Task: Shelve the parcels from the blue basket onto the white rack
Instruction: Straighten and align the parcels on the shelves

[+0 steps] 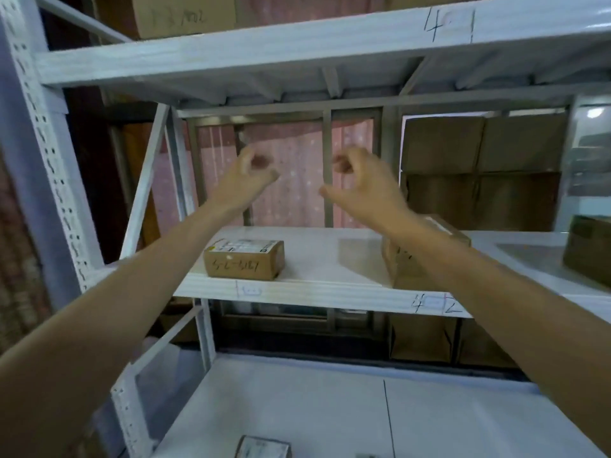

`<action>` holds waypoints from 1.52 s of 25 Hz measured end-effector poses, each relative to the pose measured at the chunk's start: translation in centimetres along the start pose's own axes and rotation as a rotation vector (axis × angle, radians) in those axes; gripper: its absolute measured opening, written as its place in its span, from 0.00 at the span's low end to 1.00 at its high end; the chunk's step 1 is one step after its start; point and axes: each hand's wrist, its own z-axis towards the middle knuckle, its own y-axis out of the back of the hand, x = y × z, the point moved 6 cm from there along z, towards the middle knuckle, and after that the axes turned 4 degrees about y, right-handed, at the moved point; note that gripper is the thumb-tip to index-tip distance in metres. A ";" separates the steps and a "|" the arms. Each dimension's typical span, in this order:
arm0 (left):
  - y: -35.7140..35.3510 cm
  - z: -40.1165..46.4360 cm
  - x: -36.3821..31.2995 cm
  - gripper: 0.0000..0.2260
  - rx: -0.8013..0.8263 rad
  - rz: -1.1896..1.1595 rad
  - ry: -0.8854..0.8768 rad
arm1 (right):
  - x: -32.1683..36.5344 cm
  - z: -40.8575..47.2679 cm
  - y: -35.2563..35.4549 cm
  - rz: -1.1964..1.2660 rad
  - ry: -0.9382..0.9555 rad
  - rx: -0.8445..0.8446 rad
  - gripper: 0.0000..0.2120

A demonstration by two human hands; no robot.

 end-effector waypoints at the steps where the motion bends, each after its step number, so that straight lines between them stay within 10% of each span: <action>1: 1.2 -1.1 4.1 0.15 0.002 -0.011 0.116 | -0.2 -1.1 -3.8 0.058 -0.072 0.122 0.26; 7: 5.0 -7.6 20.4 0.15 -0.010 -0.059 0.549 | -2.5 -5.3 -16.0 0.222 -0.331 0.305 0.32; 25: 2.8 -8.1 23.5 0.14 0.125 0.227 0.419 | -3.4 -6.7 -20.7 0.120 -0.396 0.207 0.26; 33: 3.4 -5.6 14.5 0.09 -0.185 -0.063 0.210 | -3.4 -5.8 -13.5 0.112 -0.291 0.041 0.28; 38: -8.7 -3.7 1.2 0.08 0.158 -0.151 -0.027 | -6.4 -5.4 -0.3 -0.062 -0.193 -0.179 0.22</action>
